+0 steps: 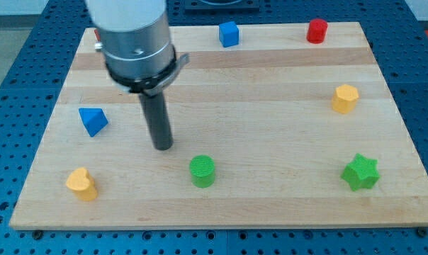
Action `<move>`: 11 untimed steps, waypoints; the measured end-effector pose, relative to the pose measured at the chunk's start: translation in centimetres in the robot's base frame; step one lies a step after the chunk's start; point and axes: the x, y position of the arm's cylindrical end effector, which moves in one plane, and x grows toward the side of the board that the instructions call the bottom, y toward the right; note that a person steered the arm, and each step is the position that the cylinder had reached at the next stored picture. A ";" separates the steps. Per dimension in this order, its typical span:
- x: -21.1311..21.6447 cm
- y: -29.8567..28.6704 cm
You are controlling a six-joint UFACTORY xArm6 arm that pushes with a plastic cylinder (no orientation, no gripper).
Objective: Move the blue triangle towards the blue cube
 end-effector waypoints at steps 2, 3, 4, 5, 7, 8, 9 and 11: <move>0.0 -7.2; -1.9 -14.4; -3.1 -10.9; -4.3 -7.3; -11.4 -8.3; -7.1 -11.0; -10.8 -15.3; -17.0 -4.1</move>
